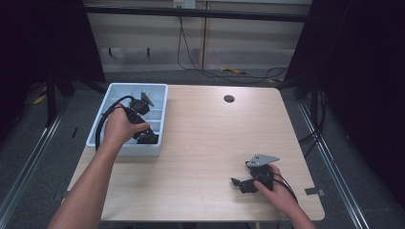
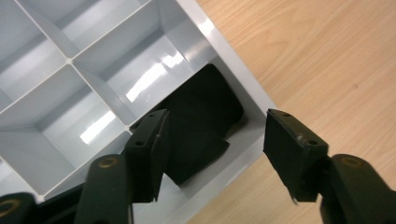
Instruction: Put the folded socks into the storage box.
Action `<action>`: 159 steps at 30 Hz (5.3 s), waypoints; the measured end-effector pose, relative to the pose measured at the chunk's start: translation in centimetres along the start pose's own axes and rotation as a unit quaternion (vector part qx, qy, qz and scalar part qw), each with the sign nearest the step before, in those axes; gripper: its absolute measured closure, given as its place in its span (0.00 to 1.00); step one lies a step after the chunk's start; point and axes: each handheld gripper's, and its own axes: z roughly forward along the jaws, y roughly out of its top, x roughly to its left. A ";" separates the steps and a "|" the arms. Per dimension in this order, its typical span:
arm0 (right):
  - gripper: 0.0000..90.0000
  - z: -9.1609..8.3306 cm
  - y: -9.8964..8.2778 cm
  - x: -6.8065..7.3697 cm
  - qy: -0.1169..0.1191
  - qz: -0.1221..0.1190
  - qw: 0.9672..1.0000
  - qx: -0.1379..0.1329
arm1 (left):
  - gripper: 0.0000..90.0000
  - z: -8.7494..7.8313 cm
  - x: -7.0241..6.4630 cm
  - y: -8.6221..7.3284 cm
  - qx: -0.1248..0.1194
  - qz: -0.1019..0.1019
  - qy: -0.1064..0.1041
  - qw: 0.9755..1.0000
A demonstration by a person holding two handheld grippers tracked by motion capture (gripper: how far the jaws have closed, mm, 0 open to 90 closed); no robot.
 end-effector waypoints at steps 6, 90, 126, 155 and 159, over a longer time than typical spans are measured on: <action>0.13 0.0 0.0 0.0 0.000 0.000 1.000 0.000 | 0.37 -0.5 -0.6 -0.2 -0.013 0.004 -0.011 1.000; 0.13 0.0 0.0 0.0 0.000 0.000 1.000 0.001 | 0.21 2.9 -8.0 -3.6 -0.046 0.109 -0.101 0.988; 0.13 0.0 0.0 0.0 0.000 0.000 1.000 0.001 | 0.21 6.1 -8.1 -6.8 -0.046 0.123 -0.118 0.984; 0.13 0.0 0.0 0.0 0.000 0.000 1.000 0.001 | 0.21 6.5 -6.3 -10.4 -0.045 0.133 -0.097 0.985; 0.13 0.0 0.0 0.0 0.000 0.000 1.000 0.001 | 0.21 6.5 -6.1 -10.9 -0.045 0.135 -0.095 0.985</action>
